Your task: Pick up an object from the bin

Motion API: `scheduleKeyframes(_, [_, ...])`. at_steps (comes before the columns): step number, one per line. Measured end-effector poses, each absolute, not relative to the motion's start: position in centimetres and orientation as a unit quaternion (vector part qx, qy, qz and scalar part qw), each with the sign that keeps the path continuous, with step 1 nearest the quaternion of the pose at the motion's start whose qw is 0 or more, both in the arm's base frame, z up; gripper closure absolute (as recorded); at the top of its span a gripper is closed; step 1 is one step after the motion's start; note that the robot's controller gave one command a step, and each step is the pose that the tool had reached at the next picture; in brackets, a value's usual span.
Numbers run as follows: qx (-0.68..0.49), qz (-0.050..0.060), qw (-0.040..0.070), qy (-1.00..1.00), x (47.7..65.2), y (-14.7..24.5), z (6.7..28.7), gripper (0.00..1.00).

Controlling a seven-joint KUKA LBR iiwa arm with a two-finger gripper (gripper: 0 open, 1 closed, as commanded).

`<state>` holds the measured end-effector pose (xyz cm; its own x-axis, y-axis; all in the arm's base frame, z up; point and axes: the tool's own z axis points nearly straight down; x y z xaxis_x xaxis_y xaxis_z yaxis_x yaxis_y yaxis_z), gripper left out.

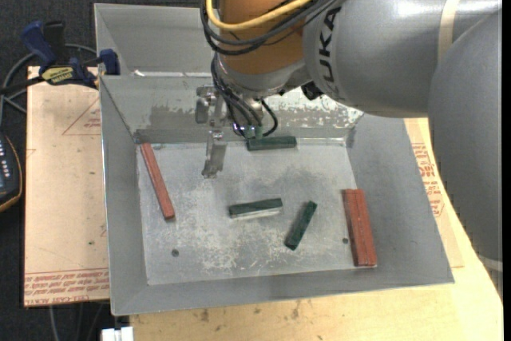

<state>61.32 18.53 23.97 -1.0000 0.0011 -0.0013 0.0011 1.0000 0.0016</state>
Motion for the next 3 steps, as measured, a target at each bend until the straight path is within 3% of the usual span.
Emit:
scheduleKeyframes(1, [0.123,-0.001,-0.003,0.992,58.8,12.1,6.6,0.00])
scheduleKeyframes(2, [0.129,-0.001,0.000,0.992,57.5,4.1,7.0,0.00])
scheduleKeyframes(3, [0.126,0.001,0.001,0.992,57.6,4.7,7.1,1.00])
